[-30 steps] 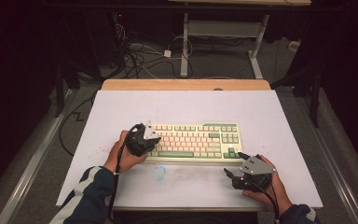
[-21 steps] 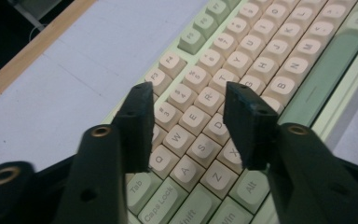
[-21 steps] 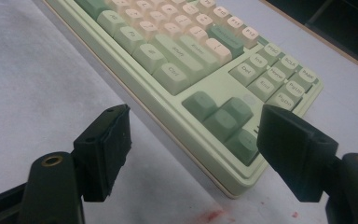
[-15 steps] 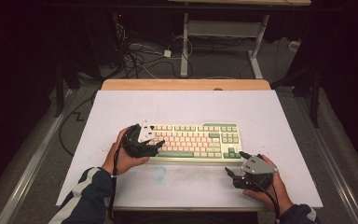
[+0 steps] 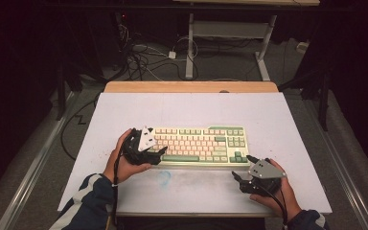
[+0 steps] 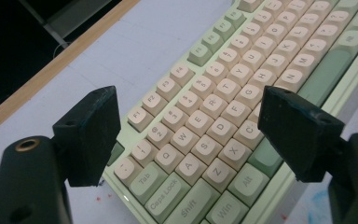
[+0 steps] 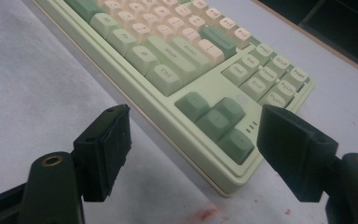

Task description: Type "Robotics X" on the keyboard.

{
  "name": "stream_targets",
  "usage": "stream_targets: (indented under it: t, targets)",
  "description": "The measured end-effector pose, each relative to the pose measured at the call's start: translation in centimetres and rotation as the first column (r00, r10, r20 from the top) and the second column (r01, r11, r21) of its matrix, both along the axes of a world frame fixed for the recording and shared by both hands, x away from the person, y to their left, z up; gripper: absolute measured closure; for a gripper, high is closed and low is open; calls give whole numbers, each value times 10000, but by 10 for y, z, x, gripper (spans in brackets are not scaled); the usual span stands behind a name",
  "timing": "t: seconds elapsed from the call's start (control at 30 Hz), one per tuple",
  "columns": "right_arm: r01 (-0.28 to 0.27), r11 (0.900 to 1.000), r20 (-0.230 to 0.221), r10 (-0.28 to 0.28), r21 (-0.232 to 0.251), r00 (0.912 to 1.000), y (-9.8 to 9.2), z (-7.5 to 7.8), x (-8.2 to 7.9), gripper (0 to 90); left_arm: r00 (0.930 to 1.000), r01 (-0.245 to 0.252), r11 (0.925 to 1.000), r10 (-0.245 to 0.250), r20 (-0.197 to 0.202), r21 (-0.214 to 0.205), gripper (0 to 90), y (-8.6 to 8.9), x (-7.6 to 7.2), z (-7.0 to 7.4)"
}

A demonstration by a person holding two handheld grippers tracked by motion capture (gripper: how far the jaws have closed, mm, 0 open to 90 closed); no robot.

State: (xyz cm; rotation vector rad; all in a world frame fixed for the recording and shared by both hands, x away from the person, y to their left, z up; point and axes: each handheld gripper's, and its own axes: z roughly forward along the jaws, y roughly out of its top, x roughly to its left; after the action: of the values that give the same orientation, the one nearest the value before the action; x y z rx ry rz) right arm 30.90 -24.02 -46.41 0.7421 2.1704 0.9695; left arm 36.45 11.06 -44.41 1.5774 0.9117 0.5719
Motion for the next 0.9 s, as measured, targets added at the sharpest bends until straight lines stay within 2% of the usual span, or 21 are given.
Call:
stream_targets:
  t: [0.07, 0.17, 0.37, 0.5, 0.73, 0.83, 0.9]
  targets:
    - [22, 10000, 0, -22, 48, 10000, -1, 0, 0, 264, 9999, -89, 10000, 88, 56, 39, 198, 3, -3, -3]
    - [36, 10000, 17, -36, 28, 10000, 0, 1, 0, 265, 9998, -171, 9991, 167, 129, 380, 203, 7, -7, -8]
    - [-51, 10000, -77, 52, 68, 10000, -1, 2, -1, 302, 9996, -235, 9997, 236, -140, 55, 193, 21, -12, -10]
    - [-246, 9995, -76, 248, 219, 9997, -1, 4, -3, 328, 9989, -351, 9992, 356, -309, 177, 192, 29, -16, -16]
    - [-139, 9994, -59, 141, 304, 9999, -1, 3, -1, 322, 9979, -456, 9987, 465, -444, 218, 192, 36, -25, -22]
    - [-72, 9996, -6, 72, 287, 10000, -1, 4, -1, 309, 9979, -322, 9994, 329, -559, 126, 210, 36, -30, -24]
    - [-90, 9994, -21, 91, 326, 10000, 0, 4, 0, 309, 9976, -246, 9993, 264, -635, 293, 225, 36, -34, -26]
